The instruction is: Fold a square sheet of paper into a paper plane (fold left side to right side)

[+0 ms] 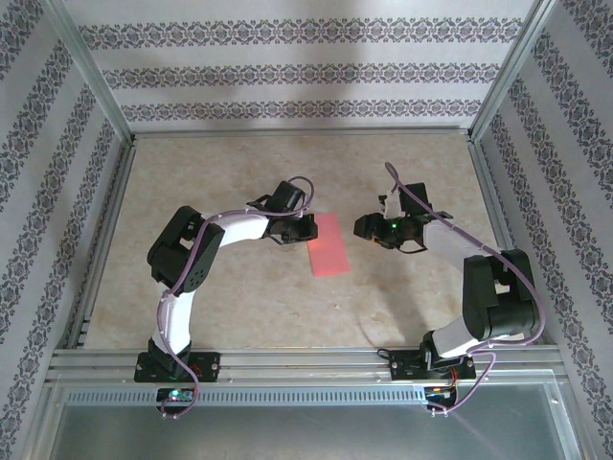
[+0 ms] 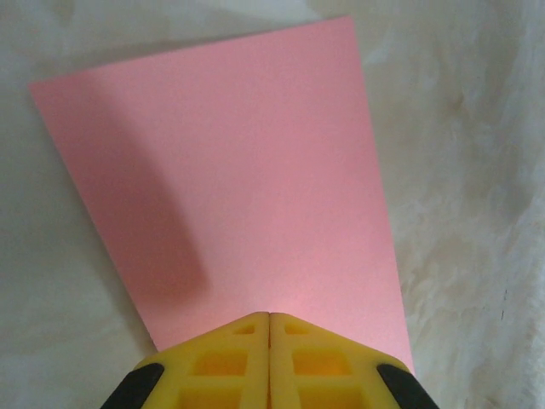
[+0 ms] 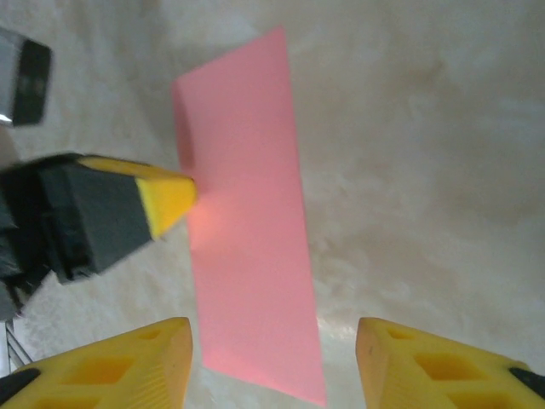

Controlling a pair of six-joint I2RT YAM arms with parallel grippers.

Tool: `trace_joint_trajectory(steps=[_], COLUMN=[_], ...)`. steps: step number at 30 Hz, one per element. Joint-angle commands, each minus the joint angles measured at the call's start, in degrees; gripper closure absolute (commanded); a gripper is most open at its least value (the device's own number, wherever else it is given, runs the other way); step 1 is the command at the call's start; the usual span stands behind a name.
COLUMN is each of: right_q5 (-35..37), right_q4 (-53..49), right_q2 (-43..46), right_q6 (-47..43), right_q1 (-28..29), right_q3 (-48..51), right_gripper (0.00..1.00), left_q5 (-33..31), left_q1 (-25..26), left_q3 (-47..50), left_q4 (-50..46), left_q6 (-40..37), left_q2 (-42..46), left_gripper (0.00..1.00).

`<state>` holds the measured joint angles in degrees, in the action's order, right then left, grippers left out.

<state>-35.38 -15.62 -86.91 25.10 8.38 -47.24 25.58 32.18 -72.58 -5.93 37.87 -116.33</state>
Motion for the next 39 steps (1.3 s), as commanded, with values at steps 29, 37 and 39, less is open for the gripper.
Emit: trace_joint_trajectory(steps=[29,37,39], right_q5=[-8.5,-6.5,-5.9], right_q4=[-12.3,-12.9,-13.0], right_q2=[-10.9,-12.3,-12.9], right_q6=[-2.5,-2.1,-2.1], right_q1=[4.3,6.5,6.7], right_q3=[-2.2,-3.6,-3.9], right_gripper=[0.54,0.54,0.54], left_q5=[-0.1,-0.1,0.0], left_q1=[0.3,0.3,0.3], left_q3=[-5.2,-5.1,-5.2], left_q4=[-10.8,-10.9,-10.9], left_q6=[-11.5,-11.3,-11.3], left_q2=[-6.1,-5.7,-5.7], left_gripper=[0.92,0.93,0.93])
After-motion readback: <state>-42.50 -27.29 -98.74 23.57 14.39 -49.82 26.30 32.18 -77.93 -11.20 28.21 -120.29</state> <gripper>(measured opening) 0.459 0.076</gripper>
